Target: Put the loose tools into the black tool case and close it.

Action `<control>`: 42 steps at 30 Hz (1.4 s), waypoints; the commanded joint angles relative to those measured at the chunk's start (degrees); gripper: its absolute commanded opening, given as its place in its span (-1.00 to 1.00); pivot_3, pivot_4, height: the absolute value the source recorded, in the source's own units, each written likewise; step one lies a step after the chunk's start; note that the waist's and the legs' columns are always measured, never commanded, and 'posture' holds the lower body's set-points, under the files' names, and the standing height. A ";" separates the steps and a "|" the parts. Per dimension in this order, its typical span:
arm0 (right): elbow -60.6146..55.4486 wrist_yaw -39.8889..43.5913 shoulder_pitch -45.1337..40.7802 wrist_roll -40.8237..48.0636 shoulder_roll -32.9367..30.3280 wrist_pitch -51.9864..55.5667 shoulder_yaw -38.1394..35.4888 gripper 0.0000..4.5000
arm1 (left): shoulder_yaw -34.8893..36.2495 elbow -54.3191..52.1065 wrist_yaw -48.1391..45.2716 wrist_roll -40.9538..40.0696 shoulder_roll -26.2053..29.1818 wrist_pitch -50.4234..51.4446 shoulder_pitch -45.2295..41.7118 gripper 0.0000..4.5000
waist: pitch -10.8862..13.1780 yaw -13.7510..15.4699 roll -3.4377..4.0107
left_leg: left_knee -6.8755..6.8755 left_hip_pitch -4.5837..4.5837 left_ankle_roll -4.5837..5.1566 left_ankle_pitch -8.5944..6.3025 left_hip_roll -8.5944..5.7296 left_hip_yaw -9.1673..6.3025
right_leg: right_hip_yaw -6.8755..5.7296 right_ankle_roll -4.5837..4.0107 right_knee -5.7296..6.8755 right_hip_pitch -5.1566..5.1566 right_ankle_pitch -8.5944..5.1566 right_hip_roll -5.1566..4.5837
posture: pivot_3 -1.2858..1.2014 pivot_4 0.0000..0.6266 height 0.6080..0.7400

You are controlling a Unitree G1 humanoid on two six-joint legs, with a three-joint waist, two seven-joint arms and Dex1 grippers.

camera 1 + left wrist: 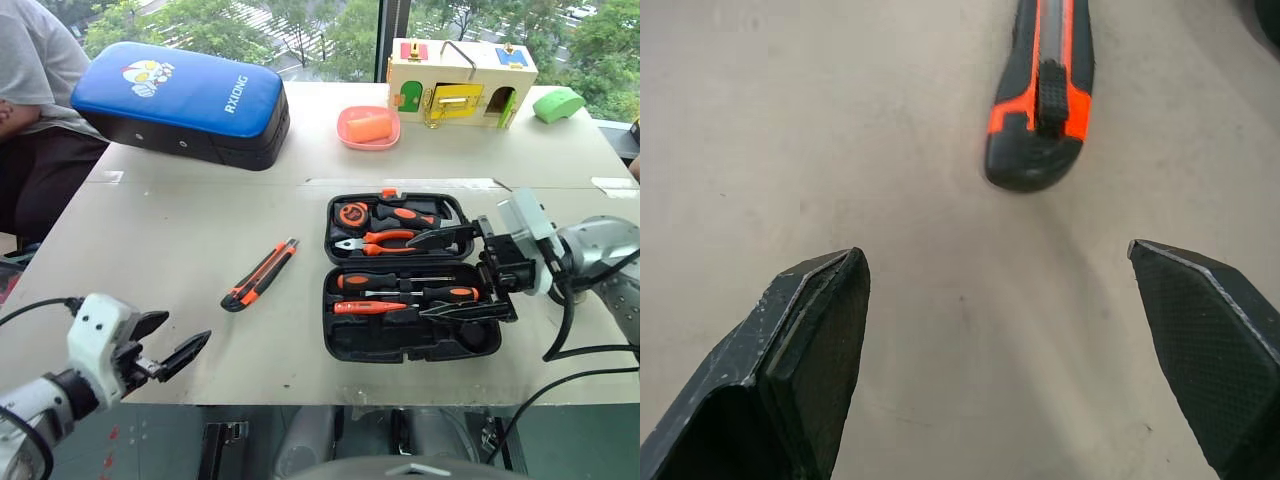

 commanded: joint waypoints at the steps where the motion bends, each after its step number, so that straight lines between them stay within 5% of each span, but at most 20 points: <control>1: -2.18 0.19 1.28 -0.43 -0.28 -1.44 -1.01 1.00 | -5.95 1.21 1.85 1.31 4.57 2.44 -5.29 0.96 | -0.01 -0.07 0.01 | 0.00 0.00 -0.04 0.02 -0.01 0.01 | 0.02 0.00 0.00 0.00 0.00 0.00 | 0.03 -0.52 0.93; 8: -8.05 -5.13 4.79 1.28 -0.58 0.70 -3.62 1.00 | -22.75 9.58 2.55 2.31 11.49 10.89 -22.33 0.96 | -0.02 -1.42 0.02 | -0.39 -0.03 -0.26 0.15 -0.02 0.04 | 0.09 0.01 -0.07 -0.13 0.00 0.04 | 0.03 -0.52 0.93; 16: -10.80 -9.54 5.70 2.61 -0.48 2.63 -4.56 1.00 | -35.13 20.18 3.50 8.42 11.96 10.60 -32.15 0.96 | -0.09 -1.04 0.13 | -0.39 0.04 -0.28 0.18 -0.03 0.08 | 0.16 0.01 -0.02 -0.12 0.00 0.05 | 0.03 -0.52 0.93; 22: -11.02 -10.33 6.56 2.20 -1.67 2.62 -5.50 1.00 | -35.47 22.06 2.06 8.67 12.36 10.02 -32.26 -0.15 | -0.31 -1.18 0.48 | -0.39 0.15 -0.26 0.18 -0.03 0.08 | 0.18 0.00 0.07 -0.08 0.00 0.04 | 0.03 -0.52 0.93; 23: -11.23 -10.26 6.94 2.19 -2.15 2.58 -5.75 1.00 | -35.07 21.89 1.40 8.22 12.52 9.86 -32.28 -0.20 | -0.32 -1.19 0.50 | -0.40 0.15 -0.27 0.18 -0.03 0.08 | 0.18 0.00 0.06 -0.08 0.00 0.04 | 0.03 -0.52 0.93; 32: -13.92 -4.19 18.66 5.11 -10.32 2.79 -15.42 1.00 | -34.37 13.73 -19.41 -0.11 18.36 -0.18 -41.47 -0.20 | -0.13 -0.94 0.17 | -0.37 -0.09 -0.32 0.21 -0.02 0.02 | 0.05 0.00 -0.09 -0.13 0.00 0.03 | 0.03 -0.52 0.93; 37: -16.99 -1.66 28.02 5.42 -12.90 2.46 -21.52 1.00 | -46.71 11.32 -26.51 -1.33 12.62 -0.23 -52.95 -0.20 | -0.14 -0.97 0.19 | -0.35 -0.09 -0.30 0.21 -0.03 0.07 | 0.07 0.01 -0.15 -0.07 0.00 0.04 | 0.03 -0.52 0.93; 42: -19.33 -3.33 33.20 4.11 -11.95 1.14 -24.49 1.00 | -63.65 13.99 -26.94 5.77 3.74 2.76 -63.09 -0.20 | -0.06 -1.35 0.04 | -0.07 -0.09 -0.26 0.19 -0.02 0.09 | 0.10 0.04 0.03 -0.01 0.01 0.22 | 0.03 -0.52 0.93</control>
